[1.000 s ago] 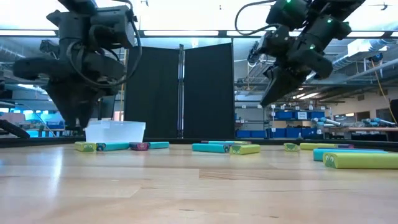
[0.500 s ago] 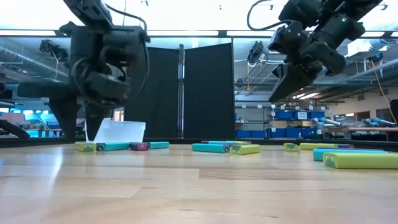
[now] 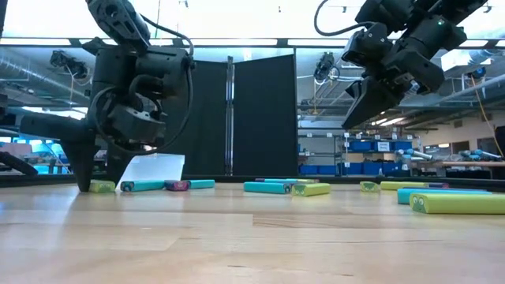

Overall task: Sort blocks
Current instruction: Put the green block into the transparent bin

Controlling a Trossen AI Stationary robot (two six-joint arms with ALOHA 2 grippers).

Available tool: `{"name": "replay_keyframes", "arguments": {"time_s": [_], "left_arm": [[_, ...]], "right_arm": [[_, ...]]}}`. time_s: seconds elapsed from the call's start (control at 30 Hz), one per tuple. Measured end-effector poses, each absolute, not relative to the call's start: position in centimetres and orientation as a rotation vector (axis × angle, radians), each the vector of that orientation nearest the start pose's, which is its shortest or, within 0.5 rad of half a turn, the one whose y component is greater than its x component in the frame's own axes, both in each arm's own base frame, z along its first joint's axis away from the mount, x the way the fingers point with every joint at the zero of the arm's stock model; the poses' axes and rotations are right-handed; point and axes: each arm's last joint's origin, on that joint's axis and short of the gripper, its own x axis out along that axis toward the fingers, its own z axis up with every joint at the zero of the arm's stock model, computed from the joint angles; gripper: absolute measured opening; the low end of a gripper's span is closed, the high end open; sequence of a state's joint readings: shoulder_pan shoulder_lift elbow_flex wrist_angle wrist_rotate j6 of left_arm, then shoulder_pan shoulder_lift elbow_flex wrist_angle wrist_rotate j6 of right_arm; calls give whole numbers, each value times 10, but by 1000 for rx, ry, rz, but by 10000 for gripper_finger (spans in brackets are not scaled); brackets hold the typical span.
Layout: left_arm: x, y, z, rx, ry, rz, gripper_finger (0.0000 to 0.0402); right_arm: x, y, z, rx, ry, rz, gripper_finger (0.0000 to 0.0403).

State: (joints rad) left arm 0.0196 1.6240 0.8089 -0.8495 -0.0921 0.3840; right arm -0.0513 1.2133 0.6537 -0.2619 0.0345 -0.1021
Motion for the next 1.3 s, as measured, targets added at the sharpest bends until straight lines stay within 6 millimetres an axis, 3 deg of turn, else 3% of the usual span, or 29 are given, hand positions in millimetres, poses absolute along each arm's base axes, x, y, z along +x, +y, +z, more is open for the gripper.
{"name": "replay_keyframes", "arguments": {"time_s": [0.13, 0.37, 0.47, 0.57, 0.77, 0.87, 1.0, 1.3], "left_arm": [[236, 7, 133, 343, 1663, -229, 200], [236, 6, 134, 306, 1676, -210, 114], [240, 6, 141, 284, 1691, -188, 105], [245, 7, 156, 243, 1694, -140, 105], [251, 18, 208, 116, 1521, 8, 105], [244, 34, 233, 20, 1434, 117, 105], [230, 69, 249, -128, 1360, 306, 105], [189, 163, 239, -320, 1377, 589, 105]], "right_arm": [[233, -13, 201, -89, 826, -42, 10], [233, -13, 201, -91, 827, -47, 10], [233, -13, 201, -91, 827, -48, 11], [233, -13, 201, -91, 827, -48, 11], [233, -13, 201, -89, 827, -49, 11], [233, -13, 201, -89, 823, -48, 11], [234, -12, 202, -81, 804, -50, 11], [238, -12, 206, -66, 749, -59, 11]]}}
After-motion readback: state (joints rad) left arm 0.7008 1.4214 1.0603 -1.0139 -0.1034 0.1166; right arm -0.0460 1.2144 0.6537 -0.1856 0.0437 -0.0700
